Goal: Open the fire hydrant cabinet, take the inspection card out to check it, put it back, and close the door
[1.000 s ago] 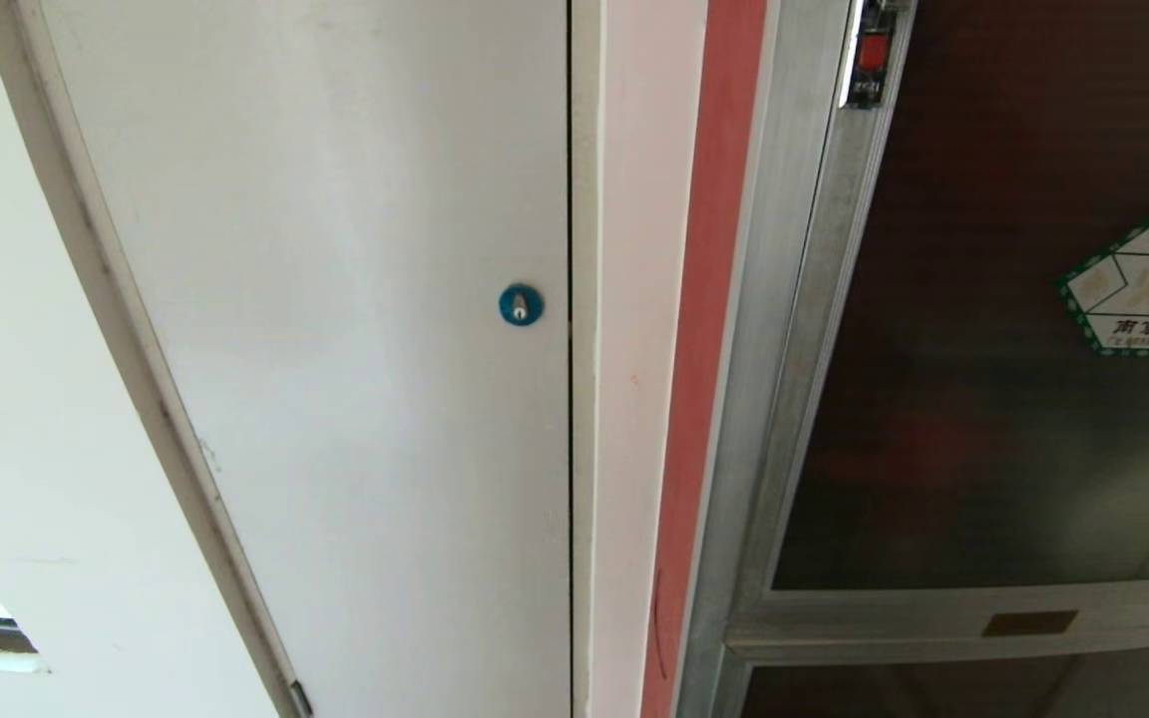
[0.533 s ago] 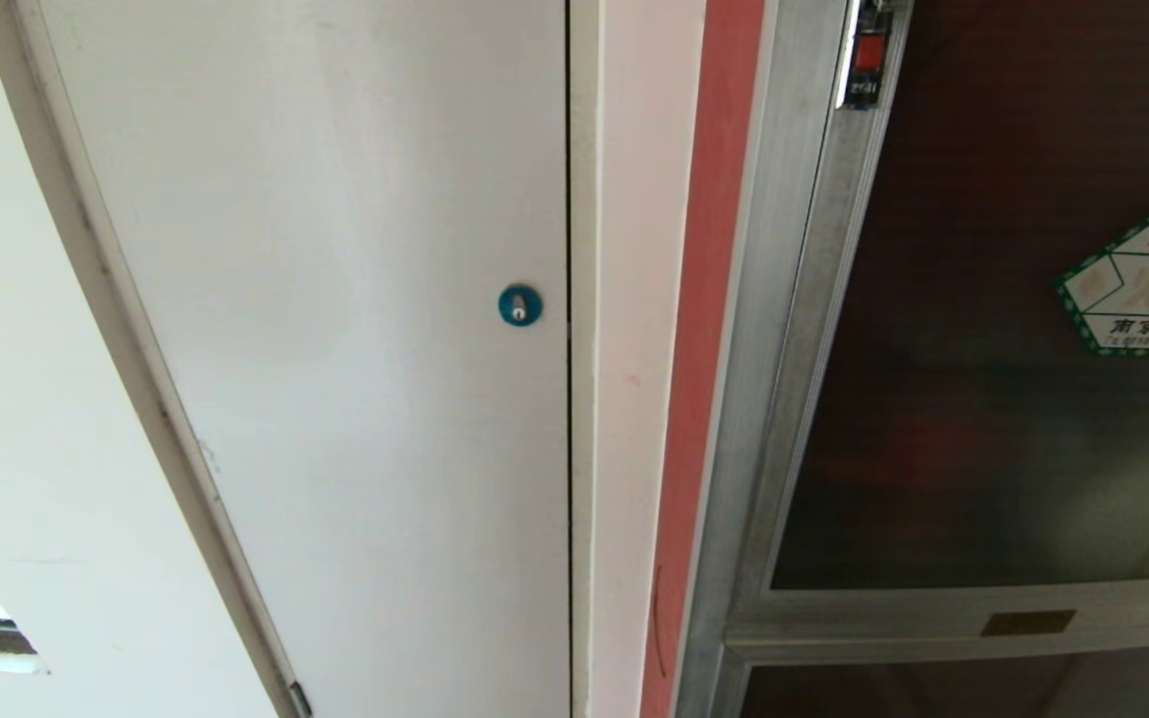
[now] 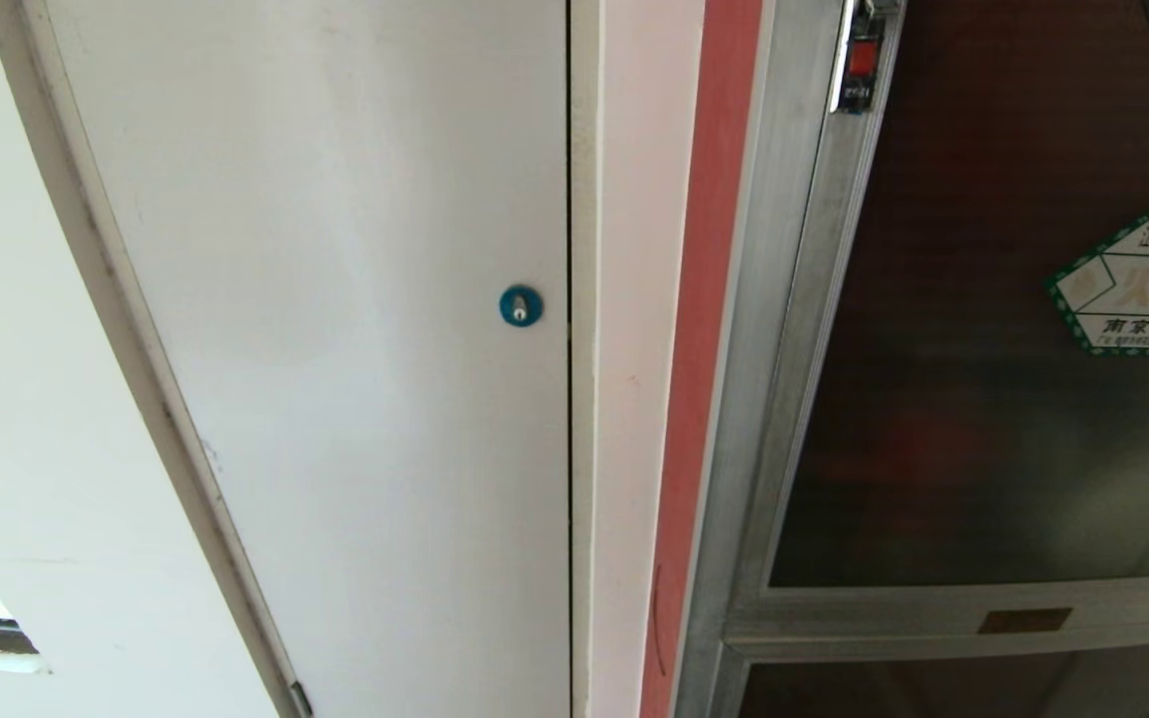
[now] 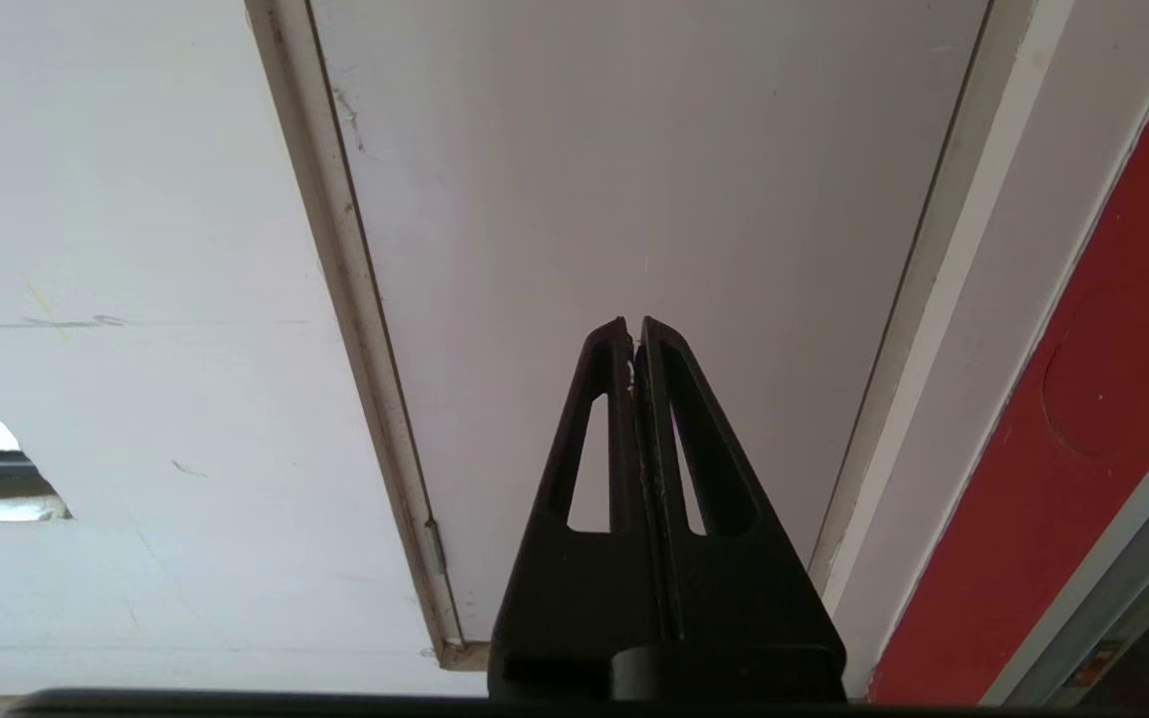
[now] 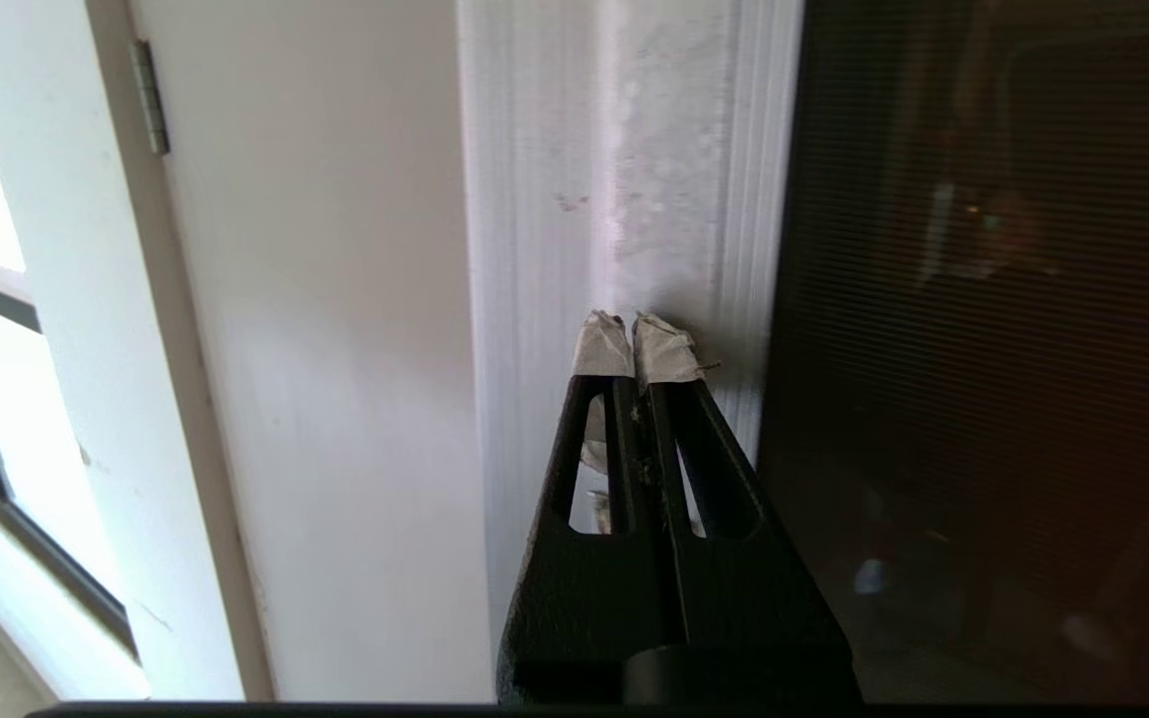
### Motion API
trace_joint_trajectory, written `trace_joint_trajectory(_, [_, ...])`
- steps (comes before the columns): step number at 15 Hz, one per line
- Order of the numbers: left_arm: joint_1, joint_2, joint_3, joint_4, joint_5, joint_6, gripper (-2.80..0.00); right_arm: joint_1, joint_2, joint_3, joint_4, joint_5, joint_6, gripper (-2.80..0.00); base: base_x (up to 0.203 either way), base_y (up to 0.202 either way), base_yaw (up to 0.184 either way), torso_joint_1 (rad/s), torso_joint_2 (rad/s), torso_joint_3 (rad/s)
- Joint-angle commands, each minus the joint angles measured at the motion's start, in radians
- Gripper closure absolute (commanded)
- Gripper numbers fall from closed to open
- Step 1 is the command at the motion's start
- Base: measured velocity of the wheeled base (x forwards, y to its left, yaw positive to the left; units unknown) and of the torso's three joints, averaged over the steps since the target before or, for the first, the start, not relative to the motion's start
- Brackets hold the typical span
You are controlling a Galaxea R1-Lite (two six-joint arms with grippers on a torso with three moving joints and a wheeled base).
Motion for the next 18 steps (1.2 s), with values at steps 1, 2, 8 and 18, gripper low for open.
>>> trace_joint_trajectory(1, [0.000, 0.001, 0.000, 0.000, 0.000, 0.000, 0.00, -0.003, -0.015, 0.007, 0.009, 0.000, 0.001, 0.00, 0.000, 0.000, 0.000, 0.000, 0.00, 0.000])
trace_joint_trajectory(2, [0.000, 0.001, 0.000, 0.000, 0.000, 0.000, 0.00, -0.001, -0.028, 0.015, 0.013, 0.002, 0.000, 0.00, 0.000, 0.000, 0.000, 0.000, 0.00, 0.000])
trace_joint_trajectory(8, [0.000, 0.001, 0.000, 0.000, 0.000, 0.000, 0.00, 0.061, -0.149, 0.139, 0.047, 0.013, -0.003, 0.00, 0.000, 0.000, 0.000, 0.000, 0.00, 0.000])
trace_joint_trajectory(18, [0.000, 0.001, 0.000, 0.000, 0.000, 0.000, 0.00, 0.046, -0.166, 0.284, 0.041, 0.029, 0.000, 0.00, 0.000, 0.000, 0.000, 0.000, 0.00, 0.000])
